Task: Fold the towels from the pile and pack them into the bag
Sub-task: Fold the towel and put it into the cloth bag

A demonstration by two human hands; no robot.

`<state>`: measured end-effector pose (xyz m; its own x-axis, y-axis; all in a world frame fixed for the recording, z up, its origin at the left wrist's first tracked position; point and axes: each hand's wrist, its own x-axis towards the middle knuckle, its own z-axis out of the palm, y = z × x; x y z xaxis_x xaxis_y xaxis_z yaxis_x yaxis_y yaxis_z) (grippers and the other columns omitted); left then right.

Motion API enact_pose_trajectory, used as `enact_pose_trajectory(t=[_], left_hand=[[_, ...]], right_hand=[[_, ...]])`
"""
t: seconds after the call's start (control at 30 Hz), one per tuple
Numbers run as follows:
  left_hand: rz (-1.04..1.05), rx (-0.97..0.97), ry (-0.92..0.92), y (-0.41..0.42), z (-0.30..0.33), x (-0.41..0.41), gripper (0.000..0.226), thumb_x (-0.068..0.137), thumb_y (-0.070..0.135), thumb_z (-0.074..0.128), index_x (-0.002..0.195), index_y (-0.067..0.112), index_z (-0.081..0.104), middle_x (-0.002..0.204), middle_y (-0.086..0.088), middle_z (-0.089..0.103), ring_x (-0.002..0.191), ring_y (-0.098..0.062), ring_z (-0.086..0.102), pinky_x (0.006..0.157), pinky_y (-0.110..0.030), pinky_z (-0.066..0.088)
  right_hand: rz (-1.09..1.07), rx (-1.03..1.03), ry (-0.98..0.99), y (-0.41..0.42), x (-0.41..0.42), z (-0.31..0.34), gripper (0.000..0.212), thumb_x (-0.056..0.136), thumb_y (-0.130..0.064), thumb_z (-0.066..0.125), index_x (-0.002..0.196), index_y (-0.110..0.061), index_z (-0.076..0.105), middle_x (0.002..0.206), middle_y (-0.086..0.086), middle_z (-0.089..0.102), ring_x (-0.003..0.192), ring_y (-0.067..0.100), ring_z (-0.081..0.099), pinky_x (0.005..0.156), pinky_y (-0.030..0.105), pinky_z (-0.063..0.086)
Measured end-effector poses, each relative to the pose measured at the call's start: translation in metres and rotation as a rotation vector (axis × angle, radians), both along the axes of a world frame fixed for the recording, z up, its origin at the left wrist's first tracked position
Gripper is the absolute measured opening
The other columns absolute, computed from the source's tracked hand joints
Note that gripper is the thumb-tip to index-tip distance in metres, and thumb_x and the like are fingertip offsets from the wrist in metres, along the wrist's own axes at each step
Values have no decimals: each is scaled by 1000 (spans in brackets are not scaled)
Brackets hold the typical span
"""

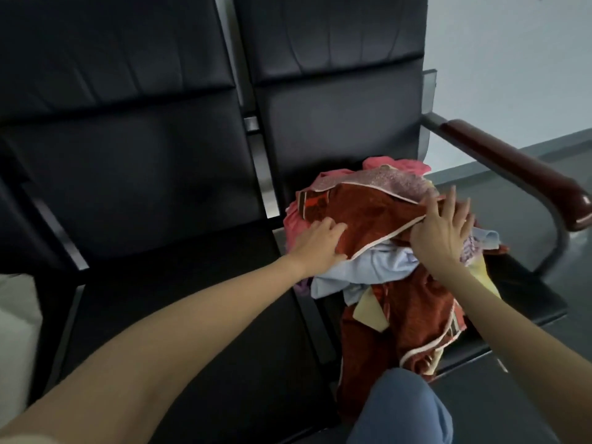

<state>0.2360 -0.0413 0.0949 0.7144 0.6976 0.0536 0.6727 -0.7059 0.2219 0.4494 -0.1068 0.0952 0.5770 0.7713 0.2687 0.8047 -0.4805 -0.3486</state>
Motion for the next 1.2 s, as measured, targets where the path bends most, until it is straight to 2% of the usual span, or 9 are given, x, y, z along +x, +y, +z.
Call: enact_pose_trajectory(t=[0.13, 0.27, 0.33, 0.5, 0.6, 0.7, 0.83, 1.03, 1.2], left_hand=[[72, 83, 93, -2, -22, 46, 59, 85, 45, 65, 129, 13, 43, 124, -13, 42, 112, -32, 45, 86, -40, 44], [162, 206, 90, -4, -38, 60, 24, 95, 22, 51, 117, 12, 49, 121, -14, 44, 111, -31, 45, 83, -37, 40], [195, 142, -89, 3, -41, 57, 16, 97, 17, 48, 106, 10, 58, 113, -13, 52, 104, -31, 51, 81, -39, 42], [557, -430, -833, 11, 10, 39, 11, 94, 16, 58, 98, 10, 66, 95, -2, 66, 91, -18, 62, 79, -28, 46], [571, -537, -1111, 14, 61, 12, 8, 94, 11, 57, 95, 12, 64, 86, -2, 64, 86, -17, 61, 80, -30, 52], [477, -417, -1086, 8, 102, -36, 11, 96, 11, 55, 95, 10, 66, 79, 2, 61, 76, -9, 58, 69, -19, 46], [455, -400, -984, -10, 120, -115, 19, 95, 11, 55, 84, 18, 67, 77, 1, 64, 73, -8, 60, 67, -19, 47], [599, -412, -824, -43, 99, -228, 20, 94, 10, 57, 80, 15, 69, 78, -2, 67, 75, -12, 63, 74, -25, 51], [697, -365, -788, -76, 55, -297, 23, 94, 11, 59, 78, 25, 68, 77, 6, 67, 74, -4, 61, 74, -21, 48]], right_hand=[[-79, 72, 181, -1, 14, -1, 63, 83, -17, 55, 141, -5, 34, 141, 27, 34, 130, 47, 29, 111, 53, 20], [-50, 151, 105, -10, 18, -7, 33, 81, -8, 54, 113, -2, 60, 118, 26, 50, 114, 44, 42, 100, 48, 31], [-33, 266, 154, -16, 18, -7, 31, 80, -3, 53, 109, -3, 63, 115, 23, 53, 113, 41, 43, 98, 44, 32], [13, 577, 298, -31, -3, 12, 19, 82, -2, 58, 100, -5, 62, 107, 13, 55, 106, 29, 50, 89, 32, 36], [131, 658, 316, -36, -28, 30, 15, 82, 0, 62, 96, -6, 62, 100, 2, 52, 98, 19, 49, 84, 22, 34], [253, 704, 285, -39, -60, 45, 16, 81, 2, 64, 94, -7, 63, 97, -3, 50, 94, 15, 47, 82, 21, 36], [355, 673, 312, -48, -111, 44, 19, 75, 4, 66, 90, -8, 65, 95, 5, 56, 91, 16, 52, 83, 27, 43], [526, 492, 328, -71, -184, 17, 27, 72, 6, 67, 95, -9, 67, 92, 2, 53, 90, 23, 55, 84, 30, 45], [810, 240, 80, -97, -235, -29, 35, 67, 0, 74, 101, -4, 67, 95, 8, 54, 91, 28, 55, 81, 29, 46]])
